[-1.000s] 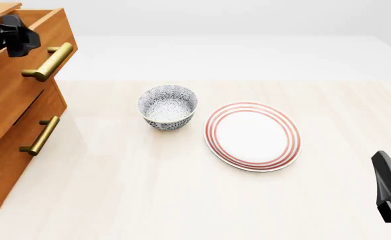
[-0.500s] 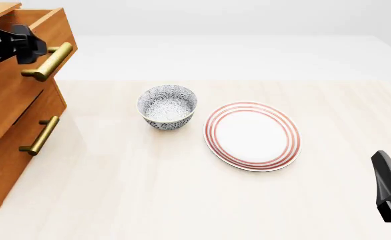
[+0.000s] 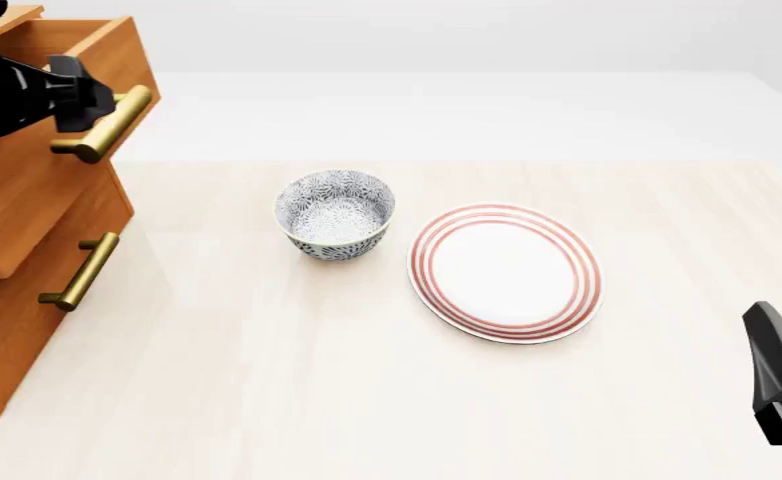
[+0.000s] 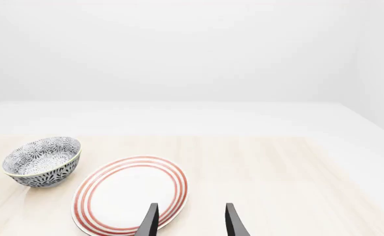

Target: Open the top drawer of the cabinet.

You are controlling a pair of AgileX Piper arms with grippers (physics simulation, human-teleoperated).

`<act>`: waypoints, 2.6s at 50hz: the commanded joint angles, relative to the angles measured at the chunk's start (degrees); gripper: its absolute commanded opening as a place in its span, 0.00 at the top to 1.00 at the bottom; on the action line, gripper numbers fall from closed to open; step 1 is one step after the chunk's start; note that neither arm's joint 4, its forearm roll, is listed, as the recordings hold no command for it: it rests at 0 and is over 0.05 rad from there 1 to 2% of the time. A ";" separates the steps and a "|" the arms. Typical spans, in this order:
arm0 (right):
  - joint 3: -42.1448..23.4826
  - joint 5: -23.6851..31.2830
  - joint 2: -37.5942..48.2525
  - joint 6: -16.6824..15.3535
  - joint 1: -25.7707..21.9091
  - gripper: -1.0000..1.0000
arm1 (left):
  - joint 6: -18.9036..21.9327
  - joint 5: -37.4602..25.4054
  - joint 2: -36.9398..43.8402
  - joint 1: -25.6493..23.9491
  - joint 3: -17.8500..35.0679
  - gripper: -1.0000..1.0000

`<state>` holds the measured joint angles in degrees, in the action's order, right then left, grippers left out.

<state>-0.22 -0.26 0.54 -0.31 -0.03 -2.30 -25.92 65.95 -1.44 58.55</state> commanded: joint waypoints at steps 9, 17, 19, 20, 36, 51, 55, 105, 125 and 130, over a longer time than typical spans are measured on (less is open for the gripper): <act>0.03 0.05 -0.07 0.12 0.03 0.00 | 0.51 -0.78 0.93 -2.51 0.20 0.00; 0.03 0.05 -0.07 0.10 0.01 0.00 | 0.97 -1.31 0.98 -4.21 0.61 0.00; 0.03 0.05 -0.07 0.10 0.00 0.00 | 1.12 -1.39 1.00 -4.26 0.63 0.00; 0.03 0.05 -0.07 0.11 0.02 0.00 | 1.08 -1.42 1.04 -4.63 0.64 0.00; 0.03 0.05 -0.08 0.10 0.02 0.00 | 0.08 -2.02 1.15 -7.60 0.73 0.00; 0.03 0.05 -0.07 0.10 0.01 0.00 | -0.35 -2.66 1.69 -10.59 1.00 0.00; 0.03 0.05 -0.07 0.11 0.02 0.00 | -0.48 -2.64 1.85 -11.34 1.07 0.00; 0.03 0.05 -0.08 0.12 0.01 0.00 | -3.08 -2.87 4.39 -19.28 1.04 0.00; 0.03 0.05 -0.06 0.10 0.01 0.00 | -2.83 -7.60 3.91 -18.39 7.37 0.00; 0.03 0.05 -0.08 0.14 0.03 0.00 | -1.82 -9.20 4.31 -17.58 9.18 0.00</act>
<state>-0.22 -0.26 0.54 -0.31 -0.03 -5.72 -32.69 69.78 -18.34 64.47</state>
